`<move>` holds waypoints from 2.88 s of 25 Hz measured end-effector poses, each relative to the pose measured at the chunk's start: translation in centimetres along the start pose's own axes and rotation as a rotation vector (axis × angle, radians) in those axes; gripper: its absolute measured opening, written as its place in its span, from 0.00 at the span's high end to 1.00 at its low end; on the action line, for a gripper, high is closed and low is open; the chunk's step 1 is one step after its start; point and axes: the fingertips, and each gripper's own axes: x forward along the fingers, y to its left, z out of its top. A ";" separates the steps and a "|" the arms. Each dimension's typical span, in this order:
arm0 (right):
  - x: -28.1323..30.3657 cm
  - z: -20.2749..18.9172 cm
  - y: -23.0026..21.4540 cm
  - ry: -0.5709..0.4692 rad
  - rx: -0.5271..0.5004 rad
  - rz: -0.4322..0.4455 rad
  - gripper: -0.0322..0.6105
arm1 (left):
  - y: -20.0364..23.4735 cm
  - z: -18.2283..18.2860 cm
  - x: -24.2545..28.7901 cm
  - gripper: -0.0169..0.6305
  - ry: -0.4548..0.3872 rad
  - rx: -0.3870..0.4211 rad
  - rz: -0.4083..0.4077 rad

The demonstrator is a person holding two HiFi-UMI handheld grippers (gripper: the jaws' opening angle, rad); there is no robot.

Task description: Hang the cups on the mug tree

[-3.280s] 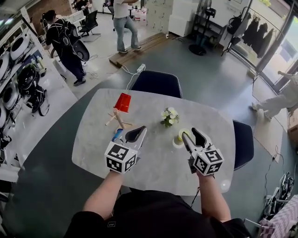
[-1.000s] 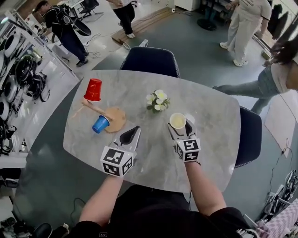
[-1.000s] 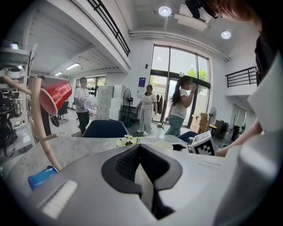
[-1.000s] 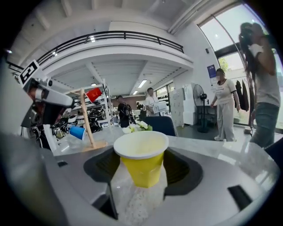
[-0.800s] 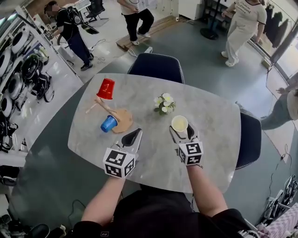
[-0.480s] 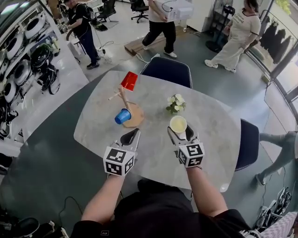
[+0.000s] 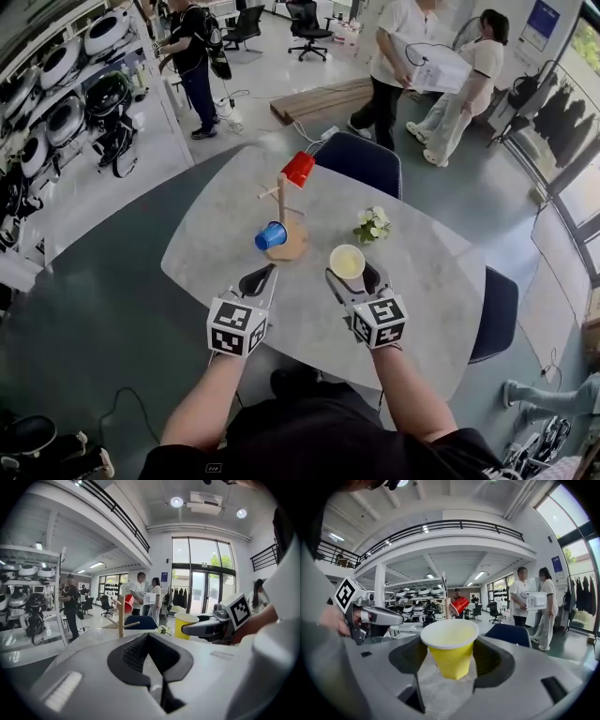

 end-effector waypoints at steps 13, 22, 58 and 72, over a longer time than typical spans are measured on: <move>4.7 0.9 -1.6 0.057 -0.016 0.128 0.47 | 1.9 1.0 1.4 0.96 0.029 0.019 0.105; 10.1 -0.3 -1.7 0.177 -0.075 0.073 0.47 | 7.2 1.3 2.8 0.96 -0.007 0.025 0.086; 14.9 0.4 -0.7 0.336 -0.226 -0.048 0.47 | 13.1 0.2 1.5 0.96 0.001 -0.022 -0.012; 18.5 0.0 2.3 0.484 -0.616 0.050 0.47 | 14.5 -0.5 0.7 0.95 0.010 -0.043 -0.002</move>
